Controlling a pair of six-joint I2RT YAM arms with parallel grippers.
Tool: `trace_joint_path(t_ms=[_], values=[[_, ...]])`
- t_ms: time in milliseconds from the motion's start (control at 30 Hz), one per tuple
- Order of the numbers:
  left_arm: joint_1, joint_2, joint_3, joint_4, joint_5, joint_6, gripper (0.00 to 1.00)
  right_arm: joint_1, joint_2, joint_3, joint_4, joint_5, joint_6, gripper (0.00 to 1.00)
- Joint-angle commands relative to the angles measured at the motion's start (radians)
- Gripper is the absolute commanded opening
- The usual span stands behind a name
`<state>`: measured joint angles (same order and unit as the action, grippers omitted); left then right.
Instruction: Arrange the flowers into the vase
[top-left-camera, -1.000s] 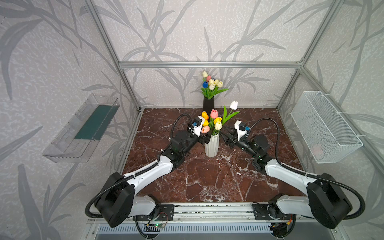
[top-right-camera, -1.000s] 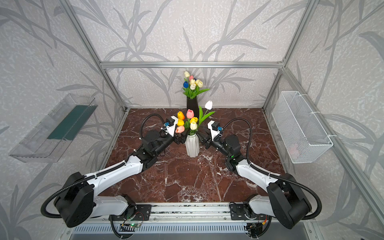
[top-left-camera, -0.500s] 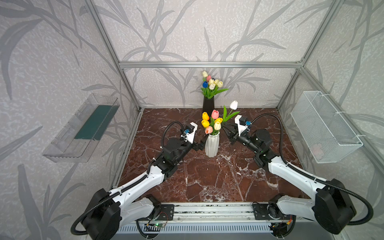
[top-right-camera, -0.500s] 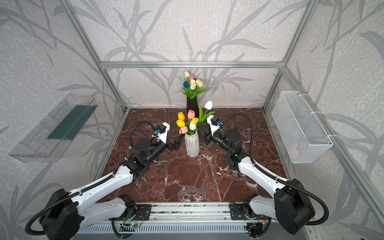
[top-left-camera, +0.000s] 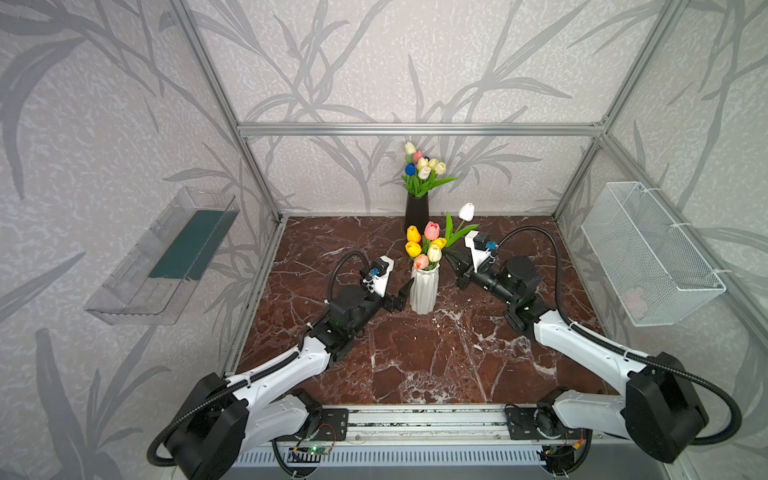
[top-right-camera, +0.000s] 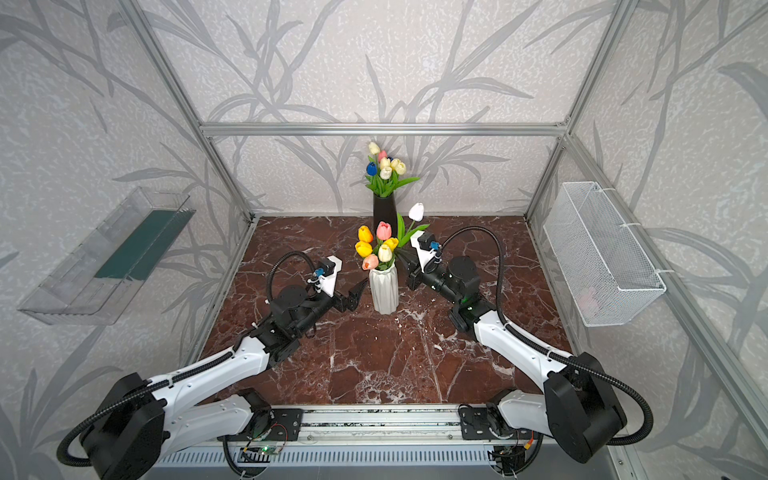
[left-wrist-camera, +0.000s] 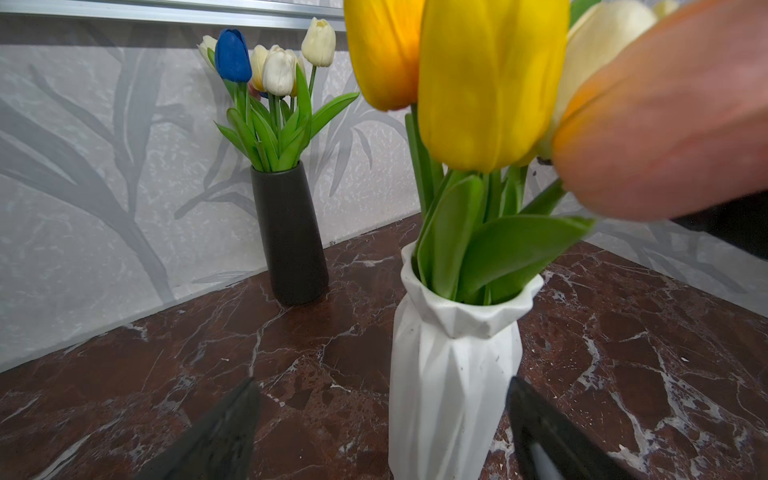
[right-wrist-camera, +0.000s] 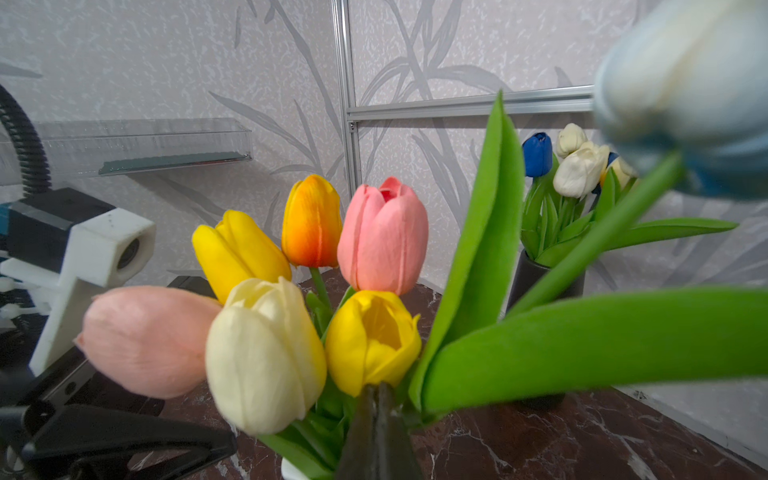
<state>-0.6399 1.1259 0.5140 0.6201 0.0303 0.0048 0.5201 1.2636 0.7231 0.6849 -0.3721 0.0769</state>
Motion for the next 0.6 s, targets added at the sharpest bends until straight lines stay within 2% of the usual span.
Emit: trace_joint_path(t_ms=[0,200,267,433,567], values=[[0.001,0.016,-0.001,0.057,-0.01,-0.003,0.92,0.005,0.009,-0.018,0.038,-0.02,-0.001,0.0],[0.005,0.074,0.021,0.082,0.014,0.01,0.93,0.012,-0.001,-0.041,0.025,-0.054,-0.015,0.02],[0.005,0.102,0.034,0.109,0.038,0.013,0.99,0.016,-0.028,-0.068,0.044,-0.033,-0.023,0.12],[0.006,0.225,0.103,0.176,0.131,0.02,1.0,0.017,-0.123,-0.163,0.157,0.042,-0.018,0.37],[0.006,0.306,0.146,0.227,0.184,0.029,0.99,0.017,-0.165,-0.197,0.154,0.049,-0.033,0.48]])
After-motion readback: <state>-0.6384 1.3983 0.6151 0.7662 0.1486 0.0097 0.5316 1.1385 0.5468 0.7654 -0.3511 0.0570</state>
